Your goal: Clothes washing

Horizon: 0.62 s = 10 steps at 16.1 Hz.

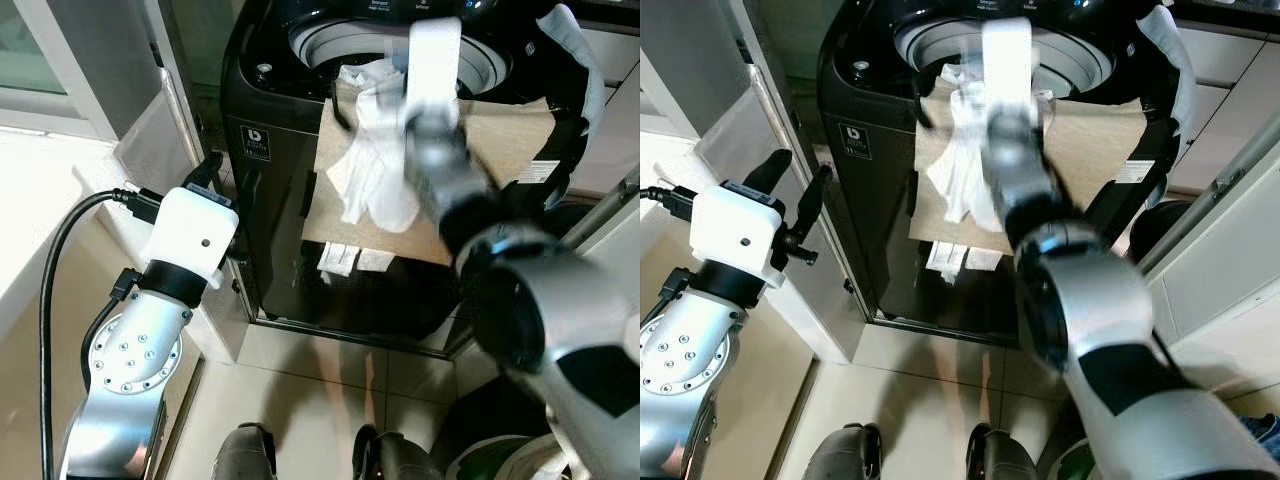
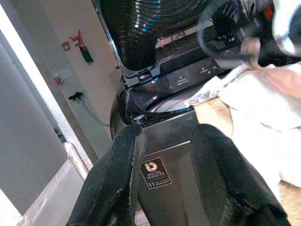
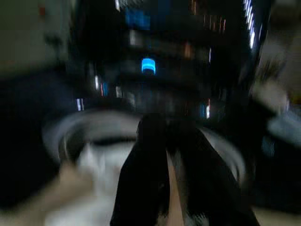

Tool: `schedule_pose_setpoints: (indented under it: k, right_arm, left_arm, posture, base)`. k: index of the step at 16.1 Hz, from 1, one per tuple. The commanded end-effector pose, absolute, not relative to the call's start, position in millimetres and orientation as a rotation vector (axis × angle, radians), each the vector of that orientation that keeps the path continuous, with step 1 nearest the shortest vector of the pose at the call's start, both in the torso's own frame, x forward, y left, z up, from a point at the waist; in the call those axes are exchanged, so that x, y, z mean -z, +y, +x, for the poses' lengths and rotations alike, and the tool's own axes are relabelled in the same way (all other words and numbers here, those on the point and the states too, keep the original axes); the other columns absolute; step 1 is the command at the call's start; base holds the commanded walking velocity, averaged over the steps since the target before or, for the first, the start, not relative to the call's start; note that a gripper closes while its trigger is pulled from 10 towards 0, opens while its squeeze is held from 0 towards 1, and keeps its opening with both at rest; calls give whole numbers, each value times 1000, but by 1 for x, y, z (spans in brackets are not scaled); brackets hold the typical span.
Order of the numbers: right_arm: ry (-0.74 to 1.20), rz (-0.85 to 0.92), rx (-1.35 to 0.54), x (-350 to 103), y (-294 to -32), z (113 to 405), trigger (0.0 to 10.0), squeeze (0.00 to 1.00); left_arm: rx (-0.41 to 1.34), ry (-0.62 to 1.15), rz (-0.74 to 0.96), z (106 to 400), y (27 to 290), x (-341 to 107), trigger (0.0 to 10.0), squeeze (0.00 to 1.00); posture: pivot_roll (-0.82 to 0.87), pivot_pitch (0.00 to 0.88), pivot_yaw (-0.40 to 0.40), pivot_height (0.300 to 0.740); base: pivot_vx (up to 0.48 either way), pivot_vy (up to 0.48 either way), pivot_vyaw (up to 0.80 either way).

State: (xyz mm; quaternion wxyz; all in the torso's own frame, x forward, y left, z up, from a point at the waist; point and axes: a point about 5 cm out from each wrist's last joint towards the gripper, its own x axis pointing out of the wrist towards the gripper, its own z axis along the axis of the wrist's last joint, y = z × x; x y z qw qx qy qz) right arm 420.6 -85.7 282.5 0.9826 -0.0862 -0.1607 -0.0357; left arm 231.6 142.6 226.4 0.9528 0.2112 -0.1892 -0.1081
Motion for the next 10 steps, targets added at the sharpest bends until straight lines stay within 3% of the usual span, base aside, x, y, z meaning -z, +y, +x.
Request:
schedule_pose_setpoints:
  k: [1, 3, 5, 8, 9, 10]
  right_arm:
    - [-425, -181, 60, -305, -80, 418, 0, 0]
    - [-461, -175, 53, -314, -78, 417, 0, 0]
    - [-542, -280, 58, -335, -75, 415, 0, 0]
    - [-555, -336, 141, -355, -95, 417, 0, 0]
    - [-552, -328, 149, -353, -97, 417, 3373, 0]
    - [-547, -297, 159, -346, -100, 417, 10000, 0]
  left_arm:
    - [213, -394, 433, 234, 143, -228, 10000, 0]
    - [217, -396, 432, 235, 142, -228, 10000, 0]
    - [222, -398, 427, 237, 140, -227, 10000, 0]
    - [215, -400, 424, 239, 138, -226, 10000, 0]
    - [206, -403, 422, 239, 139, -226, 10000, 0]
    - [200, -404, 421, 240, 140, -227, 10000, 0]
  posture:
    - [276, 99, -21, 740]
    - [271, 96, -19, 740]
    - [264, 95, -23, 740]
    - [262, 86, -46, 740]
    - [261, 86, -49, 740]
    - [256, 85, -59, 740]
  base:
    - [0, 0, 0]
    - [0, 0, 0]
    - [0, 0, 0]
    - [0, 0, 0]
    - [0, 0, 0]
    - [0, 0, 0]
